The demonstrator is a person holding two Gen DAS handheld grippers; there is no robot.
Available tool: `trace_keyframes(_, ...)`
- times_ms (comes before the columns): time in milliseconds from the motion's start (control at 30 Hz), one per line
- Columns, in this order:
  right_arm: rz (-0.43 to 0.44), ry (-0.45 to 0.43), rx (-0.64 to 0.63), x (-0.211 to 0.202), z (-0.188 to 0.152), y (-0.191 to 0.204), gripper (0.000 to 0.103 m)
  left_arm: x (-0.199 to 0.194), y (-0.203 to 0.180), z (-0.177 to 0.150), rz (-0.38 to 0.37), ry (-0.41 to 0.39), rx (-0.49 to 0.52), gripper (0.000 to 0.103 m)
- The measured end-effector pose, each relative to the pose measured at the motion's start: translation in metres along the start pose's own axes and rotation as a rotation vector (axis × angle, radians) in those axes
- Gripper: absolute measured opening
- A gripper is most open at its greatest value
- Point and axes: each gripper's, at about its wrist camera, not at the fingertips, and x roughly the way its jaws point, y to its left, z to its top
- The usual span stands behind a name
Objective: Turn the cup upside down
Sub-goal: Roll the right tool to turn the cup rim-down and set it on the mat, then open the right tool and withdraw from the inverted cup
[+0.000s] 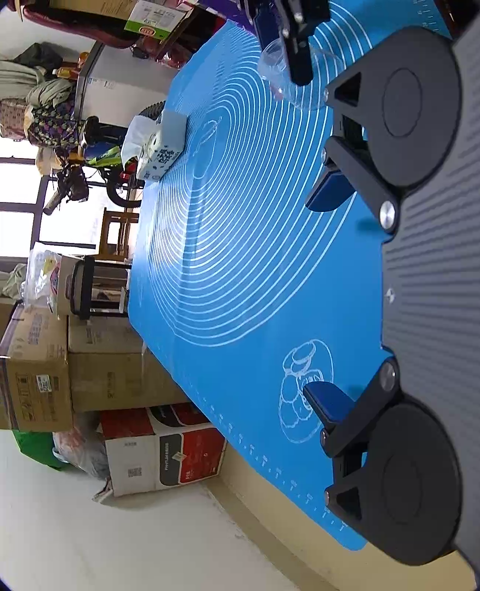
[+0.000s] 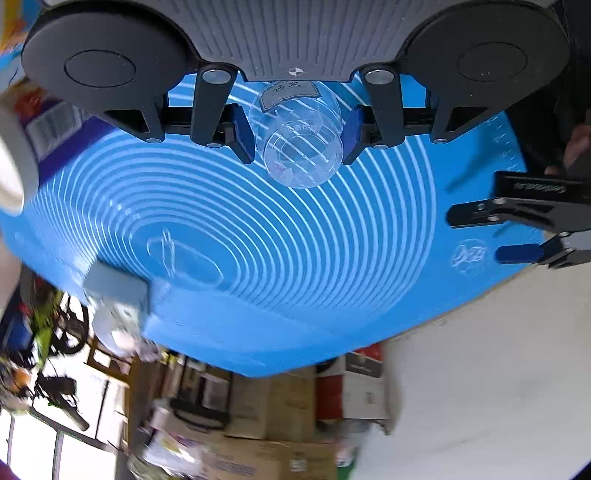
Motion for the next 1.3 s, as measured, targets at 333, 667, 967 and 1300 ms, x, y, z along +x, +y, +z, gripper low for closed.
trace_keyframes(333, -0.008, -0.063, 0.071, 0.002, -0.013, -0.005, 0.064, -0.005, -0.013, -0.001, -0.005, -0.054, 0.036, 0.098)
trace_keyframes(667, -0.079, -0.149, 0.193, -0.039, -0.029, 0.000, 0.095, -0.034, -0.039, 0.001, -0.023, -0.103, 0.106, 0.098)
trace_keyframes(967, -0.194, -0.214, 0.270, -0.084, -0.066, 0.020, 0.099, -0.060, -0.052, -0.006, -0.045, -0.098, 0.139, 0.098)
trace_keyframes(1300, -0.254, -0.315, 0.305, -0.123, -0.097, 0.046, 0.100, -0.083, -0.056, -0.017, -0.056, -0.095, 0.135, 0.098)
